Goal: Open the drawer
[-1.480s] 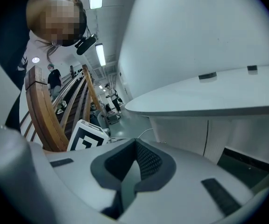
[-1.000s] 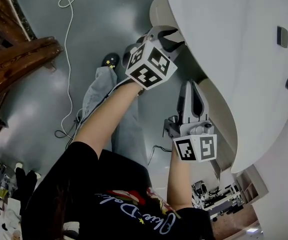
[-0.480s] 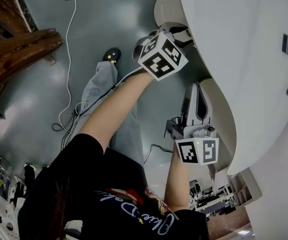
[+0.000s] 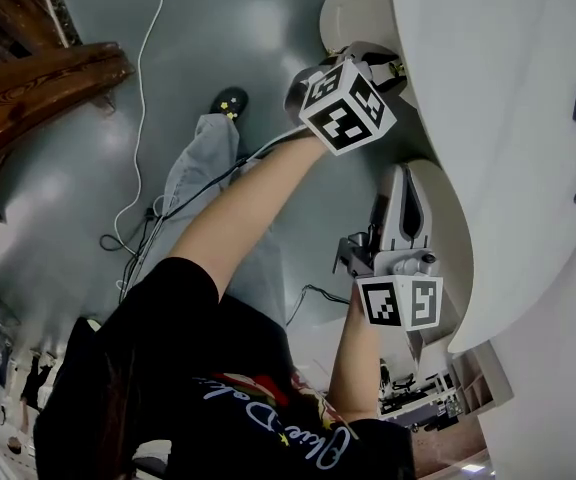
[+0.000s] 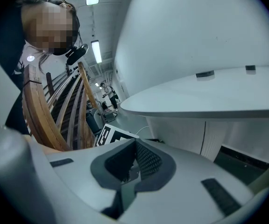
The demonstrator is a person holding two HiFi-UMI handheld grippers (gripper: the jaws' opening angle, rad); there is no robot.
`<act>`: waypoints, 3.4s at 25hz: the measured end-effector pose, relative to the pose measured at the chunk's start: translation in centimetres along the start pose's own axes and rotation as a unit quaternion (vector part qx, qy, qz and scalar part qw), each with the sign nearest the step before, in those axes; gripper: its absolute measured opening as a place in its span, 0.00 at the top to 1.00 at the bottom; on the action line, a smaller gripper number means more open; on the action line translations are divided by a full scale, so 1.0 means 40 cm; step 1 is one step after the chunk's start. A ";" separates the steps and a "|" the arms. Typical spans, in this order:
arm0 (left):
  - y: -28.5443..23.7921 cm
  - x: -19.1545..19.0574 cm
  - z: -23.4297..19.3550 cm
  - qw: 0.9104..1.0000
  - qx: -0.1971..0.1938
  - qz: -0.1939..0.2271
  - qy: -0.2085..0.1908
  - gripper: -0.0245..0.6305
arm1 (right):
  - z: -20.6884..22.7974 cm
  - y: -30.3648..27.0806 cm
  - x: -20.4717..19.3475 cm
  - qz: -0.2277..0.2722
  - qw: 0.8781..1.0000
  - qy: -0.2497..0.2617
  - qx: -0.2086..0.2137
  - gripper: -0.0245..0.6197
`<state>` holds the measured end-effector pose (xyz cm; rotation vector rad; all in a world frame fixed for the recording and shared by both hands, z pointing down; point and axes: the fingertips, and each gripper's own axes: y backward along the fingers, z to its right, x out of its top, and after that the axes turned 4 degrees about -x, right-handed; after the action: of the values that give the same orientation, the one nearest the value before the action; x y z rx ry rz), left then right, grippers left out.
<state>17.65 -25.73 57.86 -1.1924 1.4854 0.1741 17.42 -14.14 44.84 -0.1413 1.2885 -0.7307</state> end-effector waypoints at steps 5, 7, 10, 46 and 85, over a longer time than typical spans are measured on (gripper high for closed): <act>-0.005 -0.007 0.006 1.000 -0.004 -0.012 -0.011 0.79 | -0.010 -0.006 0.005 0.000 1.000 0.000 0.003 0.96; -0.004 -0.007 0.006 1.000 -0.011 -0.010 -0.017 0.80 | -0.011 -0.006 0.007 0.002 1.000 0.001 0.002 0.96; -0.001 -0.007 0.007 0.999 -0.024 -0.003 -0.021 0.80 | -0.007 -0.003 0.008 0.002 1.000 0.001 -0.005 0.96; 0.064 -0.058 0.023 0.999 -0.014 -0.017 -0.044 0.81 | -0.011 0.039 0.009 0.012 1.000 0.011 -0.006 0.96; 0.189 -0.146 0.056 0.998 0.000 -0.057 -0.032 0.81 | -0.091 0.102 -0.054 0.021 0.999 -0.028 0.001 0.96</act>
<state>12.50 -17.38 58.12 -1.2554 1.3577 0.1343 15.60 -8.70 43.51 -0.1324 1.2339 -0.6871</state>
